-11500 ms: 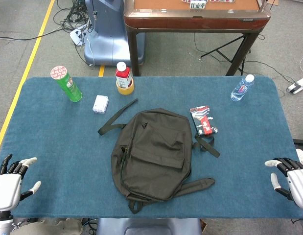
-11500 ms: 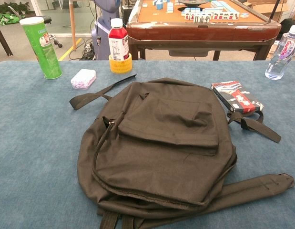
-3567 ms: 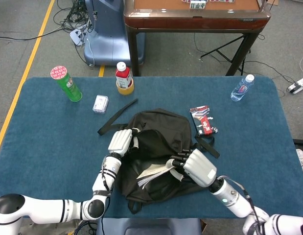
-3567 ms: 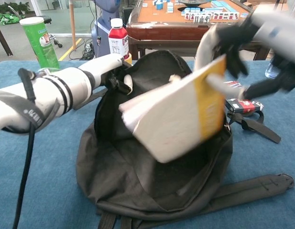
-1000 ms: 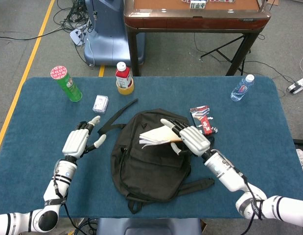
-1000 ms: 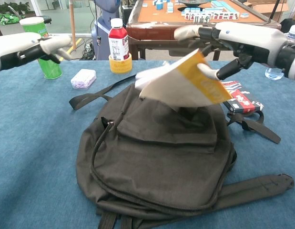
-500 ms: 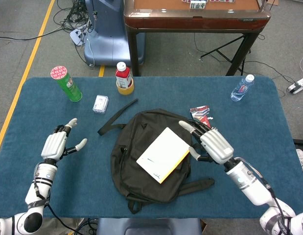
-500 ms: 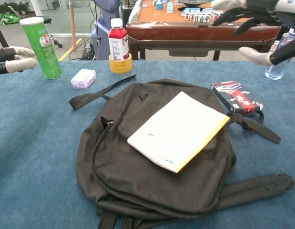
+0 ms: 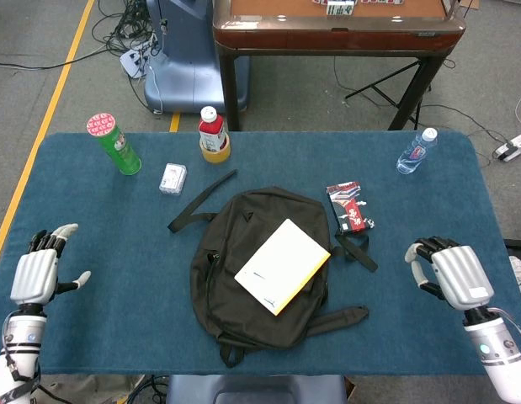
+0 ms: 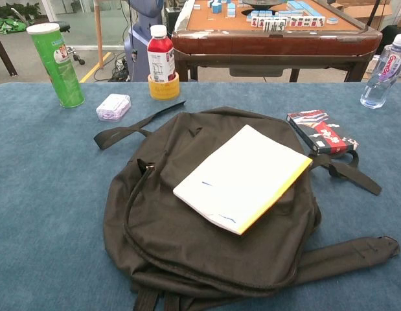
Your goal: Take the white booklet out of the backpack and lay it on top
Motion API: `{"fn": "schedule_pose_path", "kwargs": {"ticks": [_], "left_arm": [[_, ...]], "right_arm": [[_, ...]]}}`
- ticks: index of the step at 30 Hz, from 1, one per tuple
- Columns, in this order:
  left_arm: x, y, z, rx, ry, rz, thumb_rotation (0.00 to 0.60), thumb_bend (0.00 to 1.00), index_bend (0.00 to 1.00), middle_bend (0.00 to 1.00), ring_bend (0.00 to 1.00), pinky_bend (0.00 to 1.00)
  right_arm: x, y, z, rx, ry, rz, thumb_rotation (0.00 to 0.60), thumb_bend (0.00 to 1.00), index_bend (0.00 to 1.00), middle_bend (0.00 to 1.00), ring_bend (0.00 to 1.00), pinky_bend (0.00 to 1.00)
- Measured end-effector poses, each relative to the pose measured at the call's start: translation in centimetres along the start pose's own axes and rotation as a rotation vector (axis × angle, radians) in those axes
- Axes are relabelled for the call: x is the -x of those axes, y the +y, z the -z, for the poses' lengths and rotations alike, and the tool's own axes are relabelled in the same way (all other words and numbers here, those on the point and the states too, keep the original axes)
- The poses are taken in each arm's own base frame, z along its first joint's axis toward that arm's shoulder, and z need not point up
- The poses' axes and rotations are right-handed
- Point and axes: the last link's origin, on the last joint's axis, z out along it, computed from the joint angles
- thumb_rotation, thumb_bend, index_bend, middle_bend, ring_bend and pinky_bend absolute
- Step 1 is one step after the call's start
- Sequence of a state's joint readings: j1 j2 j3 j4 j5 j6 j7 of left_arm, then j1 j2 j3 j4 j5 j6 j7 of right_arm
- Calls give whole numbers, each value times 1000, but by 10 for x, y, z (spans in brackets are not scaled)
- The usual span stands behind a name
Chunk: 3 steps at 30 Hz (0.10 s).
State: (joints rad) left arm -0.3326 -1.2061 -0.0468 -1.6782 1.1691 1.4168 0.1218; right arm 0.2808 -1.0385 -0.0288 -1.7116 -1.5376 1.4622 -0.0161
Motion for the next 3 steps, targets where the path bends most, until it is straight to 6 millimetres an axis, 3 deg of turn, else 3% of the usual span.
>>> {"fn": "schedule_pose_path", "kwargs": {"ticks": [3], "left_arm": [[-2,-7,17,-4,19,-16,600,227,176,156,155,57]], "right_arm": [[1,11,20,44,18,22,600,522,510,473,403,504]]}}
